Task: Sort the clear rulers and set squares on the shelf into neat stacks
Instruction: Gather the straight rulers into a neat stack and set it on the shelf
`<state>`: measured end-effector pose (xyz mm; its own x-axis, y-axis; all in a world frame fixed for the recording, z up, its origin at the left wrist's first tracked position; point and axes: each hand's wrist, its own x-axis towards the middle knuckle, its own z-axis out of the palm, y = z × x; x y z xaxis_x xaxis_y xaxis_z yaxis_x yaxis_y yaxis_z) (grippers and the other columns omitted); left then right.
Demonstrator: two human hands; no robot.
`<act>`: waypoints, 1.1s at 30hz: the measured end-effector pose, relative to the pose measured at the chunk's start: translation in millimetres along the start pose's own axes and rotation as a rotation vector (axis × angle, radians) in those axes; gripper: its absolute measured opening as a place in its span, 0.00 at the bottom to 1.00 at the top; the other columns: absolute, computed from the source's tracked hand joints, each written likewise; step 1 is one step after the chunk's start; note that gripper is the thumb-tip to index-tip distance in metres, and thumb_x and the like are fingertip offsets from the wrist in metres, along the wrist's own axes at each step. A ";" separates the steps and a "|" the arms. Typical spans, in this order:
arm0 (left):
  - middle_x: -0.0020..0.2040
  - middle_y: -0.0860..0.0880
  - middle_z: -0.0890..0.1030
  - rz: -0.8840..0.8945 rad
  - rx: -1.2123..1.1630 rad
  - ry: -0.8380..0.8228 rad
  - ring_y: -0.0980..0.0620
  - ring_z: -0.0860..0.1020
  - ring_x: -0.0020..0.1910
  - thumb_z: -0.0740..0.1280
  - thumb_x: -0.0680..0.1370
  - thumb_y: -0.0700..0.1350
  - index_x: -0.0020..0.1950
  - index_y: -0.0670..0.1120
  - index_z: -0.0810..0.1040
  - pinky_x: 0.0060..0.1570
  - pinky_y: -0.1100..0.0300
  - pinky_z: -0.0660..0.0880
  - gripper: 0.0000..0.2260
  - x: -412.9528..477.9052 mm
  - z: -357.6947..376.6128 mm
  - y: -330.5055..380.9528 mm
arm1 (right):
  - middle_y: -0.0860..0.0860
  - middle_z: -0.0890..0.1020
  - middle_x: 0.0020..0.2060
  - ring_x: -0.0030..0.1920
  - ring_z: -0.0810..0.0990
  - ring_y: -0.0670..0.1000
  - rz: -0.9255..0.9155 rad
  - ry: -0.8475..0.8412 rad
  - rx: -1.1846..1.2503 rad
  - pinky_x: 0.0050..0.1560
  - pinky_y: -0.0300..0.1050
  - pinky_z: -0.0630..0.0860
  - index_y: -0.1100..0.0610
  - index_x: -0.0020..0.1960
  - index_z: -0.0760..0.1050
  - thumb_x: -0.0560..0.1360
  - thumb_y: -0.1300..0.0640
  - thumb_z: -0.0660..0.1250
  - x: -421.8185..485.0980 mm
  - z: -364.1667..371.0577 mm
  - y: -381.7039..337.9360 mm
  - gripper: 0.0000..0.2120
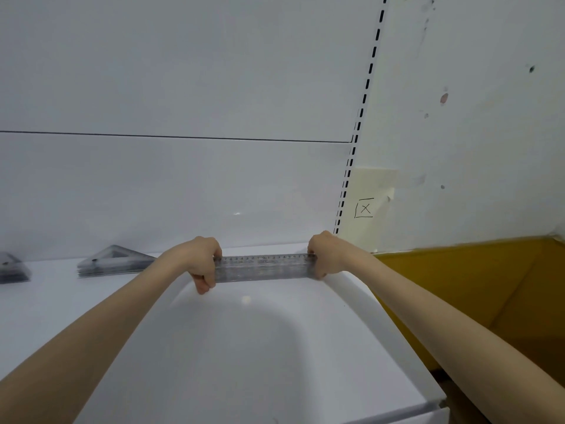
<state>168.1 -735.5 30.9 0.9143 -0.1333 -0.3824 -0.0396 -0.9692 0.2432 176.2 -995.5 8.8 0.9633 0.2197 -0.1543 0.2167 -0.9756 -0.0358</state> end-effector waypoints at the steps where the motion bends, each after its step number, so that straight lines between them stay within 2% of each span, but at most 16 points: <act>1: 0.21 0.53 0.78 0.004 -0.006 -0.002 0.55 0.80 0.31 0.72 0.69 0.36 0.61 0.41 0.72 0.32 0.69 0.72 0.21 1.0 0.7 -0.6 | 0.52 0.66 0.33 0.35 0.70 0.55 0.000 0.002 -0.014 0.26 0.39 0.60 0.59 0.31 0.64 0.65 0.65 0.70 1.4 0.0 -0.6 0.14; 5: 0.22 0.52 0.79 0.023 0.003 0.000 0.57 0.79 0.25 0.71 0.70 0.34 0.57 0.40 0.73 0.42 0.67 0.76 0.17 6.7 3.0 -2.6 | 0.52 0.67 0.32 0.35 0.70 0.55 0.018 -0.002 -0.017 0.27 0.38 0.61 0.60 0.32 0.67 0.63 0.67 0.70 6.1 -0.4 -1.6 0.11; 7: 0.24 0.50 0.80 0.029 -0.010 -0.008 0.55 0.80 0.25 0.70 0.70 0.33 0.56 0.39 0.73 0.43 0.66 0.77 0.16 9.3 3.4 -3.0 | 0.52 0.67 0.30 0.33 0.68 0.55 0.023 -0.007 -0.010 0.27 0.37 0.59 0.61 0.31 0.67 0.62 0.68 0.69 5.6 -0.7 -2.0 0.10; 9: 0.26 0.49 0.81 0.020 -0.017 -0.015 0.54 0.81 0.26 0.71 0.70 0.33 0.57 0.39 0.73 0.42 0.67 0.77 0.16 10.4 2.7 -2.6 | 0.53 0.67 0.29 0.32 0.67 0.54 0.046 0.008 0.001 0.27 0.37 0.58 0.66 0.34 0.72 0.61 0.68 0.69 6.2 0.1 -2.1 0.05; 11: 0.26 0.49 0.81 0.009 -0.033 -0.023 0.53 0.81 0.27 0.71 0.70 0.34 0.58 0.40 0.73 0.39 0.69 0.76 0.18 9.3 1.0 -1.7 | 0.53 0.72 0.32 0.33 0.69 0.54 0.081 -0.003 0.052 0.27 0.36 0.62 0.68 0.45 0.79 0.61 0.67 0.70 5.7 -1.9 -1.2 0.13; 12: 0.26 0.48 0.81 0.005 -0.051 -0.030 0.53 0.82 0.27 0.72 0.69 0.34 0.59 0.41 0.73 0.38 0.69 0.76 0.19 8.4 0.1 -1.8 | 0.53 0.76 0.33 0.32 0.72 0.53 0.093 -0.032 0.084 0.28 0.36 0.67 0.67 0.49 0.80 0.61 0.65 0.72 4.0 -5.9 -0.3 0.16; 14: 0.28 0.47 0.82 -0.001 -0.104 -0.049 0.52 0.82 0.28 0.74 0.68 0.36 0.61 0.44 0.70 0.39 0.67 0.78 0.24 6.1 -1.5 -3.5 | 0.54 0.84 0.37 0.29 0.78 0.49 0.100 -0.112 0.116 0.35 0.39 0.78 0.65 0.55 0.79 0.62 0.59 0.76 1.3 -15.6 3.5 0.22; 15: 0.29 0.47 0.82 -0.005 -0.135 -0.061 0.51 0.82 0.28 0.75 0.68 0.36 0.63 0.46 0.69 0.41 0.64 0.80 0.27 4.5 -1.8 -5.1 | 0.53 0.85 0.40 0.30 0.80 0.48 0.101 -0.147 0.125 0.38 0.40 0.80 0.62 0.58 0.76 0.62 0.56 0.78 1.3 -18.8 6.5 0.27; 17: 0.31 0.46 0.83 -0.005 -0.160 -0.068 0.50 0.83 0.29 0.76 0.67 0.37 0.66 0.48 0.67 0.44 0.62 0.81 0.31 2.8 -1.8 -8.3 | 0.52 0.83 0.47 0.32 0.82 0.47 0.069 -0.162 0.134 0.38 0.39 0.80 0.55 0.63 0.73 0.61 0.52 0.80 1.8 -19.7 10.1 0.33; 19: 0.30 0.46 0.83 0.005 -0.155 -0.046 0.50 0.83 0.29 0.77 0.67 0.38 0.66 0.47 0.68 0.43 0.63 0.80 0.31 3.8 -1.6 -9.2 | 0.50 0.81 0.44 0.32 0.82 0.47 0.022 -0.146 0.145 0.37 0.39 0.78 0.52 0.59 0.76 0.60 0.51 0.80 3.5 -15.8 10.3 0.29; 21: 0.30 0.46 0.83 0.017 -0.128 -0.009 0.50 0.83 0.30 0.77 0.66 0.37 0.62 0.44 0.71 0.41 0.66 0.79 0.27 5.6 -1.3 -7.3 | 0.48 0.79 0.35 0.30 0.80 0.46 -0.009 -0.118 0.108 0.34 0.37 0.74 0.51 0.42 0.77 0.61 0.53 0.79 4.9 -12.6 6.5 0.14; 23: 0.29 0.46 0.83 0.022 -0.092 0.015 0.52 0.83 0.29 0.75 0.67 0.36 0.58 0.39 0.75 0.40 0.68 0.77 0.21 6.9 -1.0 -4.0 | 0.49 0.77 0.28 0.28 0.75 0.47 -0.011 -0.088 0.093 0.33 0.38 0.69 0.53 0.32 0.73 0.61 0.55 0.76 6.8 -11.2 3.0 0.11; 27: 0.25 0.46 0.81 0.011 -0.092 0.001 0.52 0.82 0.26 0.73 0.68 0.34 0.50 0.36 0.76 0.34 0.68 0.77 0.13 8.0 -0.9 1.4 | 0.50 0.73 0.25 0.28 0.69 0.49 -0.021 -0.052 0.059 0.30 0.39 0.64 0.56 0.29 0.70 0.61 0.56 0.74 9.6 -7.3 -0.3 0.12; 30: 0.28 0.43 0.82 0.009 -0.106 -0.017 0.50 0.82 0.27 0.73 0.68 0.33 0.51 0.32 0.76 0.40 0.63 0.80 0.14 9.3 -0.4 1.3 | 0.50 0.73 0.25 0.27 0.69 0.48 -0.036 -0.046 0.034 0.28 0.38 0.65 0.56 0.29 0.71 0.61 0.55 0.75 9.0 -6.7 -2.5 0.12; 33: 0.28 0.43 0.82 0.010 -0.125 -0.013 0.49 0.82 0.26 0.73 0.68 0.32 0.53 0.32 0.75 0.42 0.59 0.81 0.16 8.8 -0.4 1.5 | 0.51 0.74 0.29 0.29 0.70 0.50 -0.045 -0.043 0.024 0.28 0.38 0.64 0.58 0.32 0.72 0.62 0.55 0.75 6.4 -7.3 -5.3 0.12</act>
<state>176.2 -738.1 28.3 0.9087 -0.1461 -0.3911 0.0027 -0.9346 0.3556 182.3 -988.9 15.2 0.9448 0.2639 -0.1942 0.2556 -0.9645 -0.0669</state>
